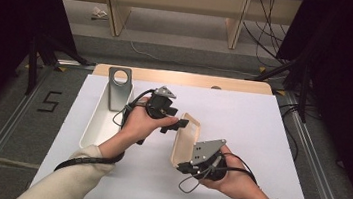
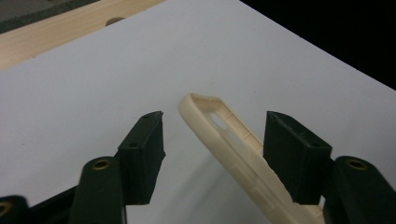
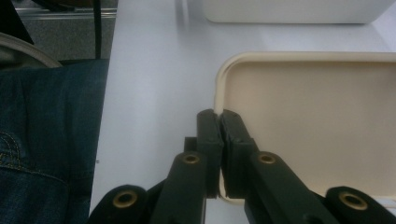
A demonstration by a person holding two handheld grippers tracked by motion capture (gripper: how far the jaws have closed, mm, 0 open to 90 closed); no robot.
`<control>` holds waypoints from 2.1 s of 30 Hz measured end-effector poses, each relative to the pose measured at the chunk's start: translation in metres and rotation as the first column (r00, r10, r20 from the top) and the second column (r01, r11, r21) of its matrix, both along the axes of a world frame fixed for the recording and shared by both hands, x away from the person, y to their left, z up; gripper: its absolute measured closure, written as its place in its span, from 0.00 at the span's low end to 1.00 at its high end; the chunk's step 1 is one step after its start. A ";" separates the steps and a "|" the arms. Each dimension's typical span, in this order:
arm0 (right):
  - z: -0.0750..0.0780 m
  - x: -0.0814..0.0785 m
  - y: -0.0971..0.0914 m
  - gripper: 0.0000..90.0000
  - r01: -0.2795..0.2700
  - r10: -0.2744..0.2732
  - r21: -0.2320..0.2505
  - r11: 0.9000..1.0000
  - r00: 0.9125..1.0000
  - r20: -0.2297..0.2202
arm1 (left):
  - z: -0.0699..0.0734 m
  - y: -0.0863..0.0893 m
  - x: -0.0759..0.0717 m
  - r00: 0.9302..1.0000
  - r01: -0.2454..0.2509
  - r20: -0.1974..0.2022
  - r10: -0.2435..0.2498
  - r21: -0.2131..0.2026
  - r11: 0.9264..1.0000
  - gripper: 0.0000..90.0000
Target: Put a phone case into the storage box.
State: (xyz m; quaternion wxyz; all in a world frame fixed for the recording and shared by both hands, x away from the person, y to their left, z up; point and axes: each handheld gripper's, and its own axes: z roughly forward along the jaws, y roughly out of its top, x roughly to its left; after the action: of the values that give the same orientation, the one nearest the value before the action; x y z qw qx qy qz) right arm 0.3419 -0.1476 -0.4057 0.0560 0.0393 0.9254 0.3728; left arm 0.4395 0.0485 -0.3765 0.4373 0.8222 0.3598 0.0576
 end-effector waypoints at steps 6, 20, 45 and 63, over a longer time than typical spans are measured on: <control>0.001 -0.001 0.000 0.98 -0.005 0.005 -0.007 1.000 1.000 0.011 | -0.005 -0.006 0.003 0.998 -0.018 -0.054 0.018 0.010 1.000 0.54; -0.004 -0.002 0.004 0.98 -0.008 0.009 -0.042 0.999 1.000 0.018 | -0.004 -0.008 -0.001 0.986 -0.080 -0.152 0.065 -0.091 0.993 0.80; -0.007 0.006 -0.004 0.69 0.143 -0.139 -0.026 0.989 0.982 0.128 | 0.010 -0.012 -0.014 0.998 -0.049 0.027 0.055 -0.189 0.981 0.92; 0.005 0.019 -0.049 0.25 0.434 -0.460 0.247 0.866 0.886 0.056 | 0.021 0.030 -0.014 0.972 -0.080 0.192 0.133 -0.263 0.962 0.91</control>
State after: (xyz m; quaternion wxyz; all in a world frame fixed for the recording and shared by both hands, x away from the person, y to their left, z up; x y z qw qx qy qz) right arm 0.3609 -0.1967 -0.4005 0.1885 0.2375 0.8375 0.4546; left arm 0.4258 0.0786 -0.3556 0.5700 0.7285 0.3606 0.1202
